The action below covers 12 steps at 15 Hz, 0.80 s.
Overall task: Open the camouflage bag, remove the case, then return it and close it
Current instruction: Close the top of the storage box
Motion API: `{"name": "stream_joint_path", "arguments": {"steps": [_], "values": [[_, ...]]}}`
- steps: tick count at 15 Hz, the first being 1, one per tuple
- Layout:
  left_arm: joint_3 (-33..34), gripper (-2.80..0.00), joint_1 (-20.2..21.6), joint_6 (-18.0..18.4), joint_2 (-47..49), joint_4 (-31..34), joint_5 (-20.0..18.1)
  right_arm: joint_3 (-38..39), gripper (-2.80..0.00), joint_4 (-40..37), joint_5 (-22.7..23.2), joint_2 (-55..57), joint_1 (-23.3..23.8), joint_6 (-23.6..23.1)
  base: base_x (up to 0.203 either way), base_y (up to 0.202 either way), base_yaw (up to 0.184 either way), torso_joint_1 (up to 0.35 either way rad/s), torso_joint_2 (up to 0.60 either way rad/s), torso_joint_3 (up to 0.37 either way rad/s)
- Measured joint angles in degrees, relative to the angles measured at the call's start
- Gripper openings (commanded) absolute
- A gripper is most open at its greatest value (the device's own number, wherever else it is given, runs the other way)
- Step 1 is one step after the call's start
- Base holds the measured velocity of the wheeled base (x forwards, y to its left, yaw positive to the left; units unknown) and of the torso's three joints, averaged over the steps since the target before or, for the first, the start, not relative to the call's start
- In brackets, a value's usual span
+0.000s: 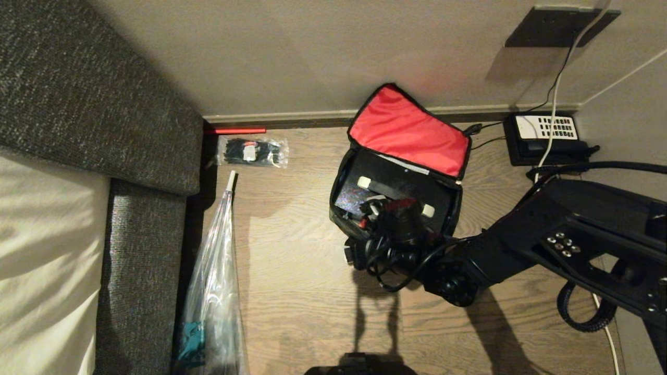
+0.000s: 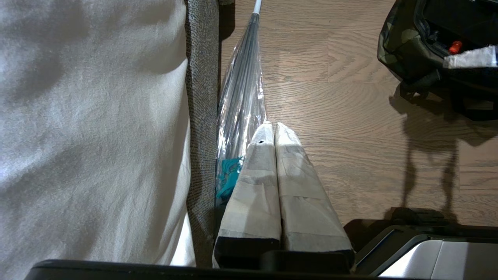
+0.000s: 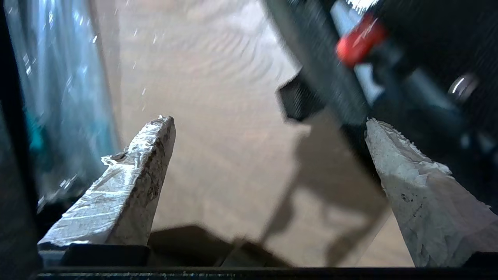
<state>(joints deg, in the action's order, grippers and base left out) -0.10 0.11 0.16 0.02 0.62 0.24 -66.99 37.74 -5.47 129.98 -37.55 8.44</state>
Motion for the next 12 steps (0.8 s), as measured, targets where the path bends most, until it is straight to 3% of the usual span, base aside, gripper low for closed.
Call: {"name": "stream_joint_path", "arguments": {"steps": [5, 12], "values": [[0.0, -2.8, 0.0, 0.0, 0.0, 0.0, 0.0, -1.4, 0.0, 6.1, -0.6, 3.5, 1.3, -4.2, 0.0, 0.0, 0.0, 0.0, 0.0, 0.0], [0.0, -2.8, 0.0, 0.0, 0.0, 0.0, 0.0, -1.6, 0.0, 7.1, -2.0, 7.1, 1.3, -3.9, 0.0, 0.0, 0.0, 0.0, 0.0, 0.0]]}}
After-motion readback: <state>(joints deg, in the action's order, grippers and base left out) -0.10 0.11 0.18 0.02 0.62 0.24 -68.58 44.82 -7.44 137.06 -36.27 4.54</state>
